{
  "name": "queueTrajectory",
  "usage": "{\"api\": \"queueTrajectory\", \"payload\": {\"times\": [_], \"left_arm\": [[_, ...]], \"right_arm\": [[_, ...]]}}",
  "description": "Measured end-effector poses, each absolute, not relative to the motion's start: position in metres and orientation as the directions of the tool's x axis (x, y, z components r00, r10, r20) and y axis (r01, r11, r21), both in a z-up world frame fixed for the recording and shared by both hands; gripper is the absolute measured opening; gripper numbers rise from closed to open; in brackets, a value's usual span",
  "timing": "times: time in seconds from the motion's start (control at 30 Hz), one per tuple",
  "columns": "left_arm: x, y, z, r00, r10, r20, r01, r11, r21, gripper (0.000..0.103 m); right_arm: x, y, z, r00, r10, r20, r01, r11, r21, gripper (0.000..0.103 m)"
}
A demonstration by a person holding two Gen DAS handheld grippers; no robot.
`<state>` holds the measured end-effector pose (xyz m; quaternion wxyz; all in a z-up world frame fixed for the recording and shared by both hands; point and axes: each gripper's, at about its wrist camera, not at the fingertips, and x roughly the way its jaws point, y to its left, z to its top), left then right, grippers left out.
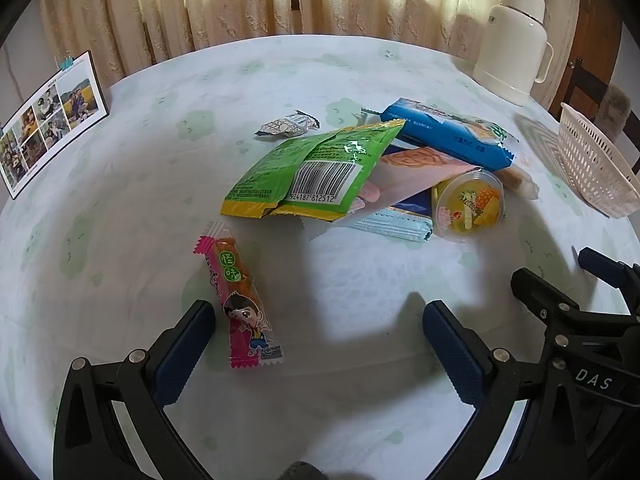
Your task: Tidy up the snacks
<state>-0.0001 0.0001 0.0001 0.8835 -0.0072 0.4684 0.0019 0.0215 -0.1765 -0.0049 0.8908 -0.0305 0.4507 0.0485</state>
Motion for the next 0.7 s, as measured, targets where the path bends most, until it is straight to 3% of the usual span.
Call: {"api": "queueTrajectory", "payload": {"times": [0.7], "left_arm": [[0.0005, -0.0024, 0.0013, 0.561, 0.000, -0.828, -0.015, 1.000, -0.010, 0.103]], "right_arm": [[0.0213, -0.1765, -0.0053, 0.587, 0.061, -0.808, -0.113, 0.994, -0.007, 0.103]]}}
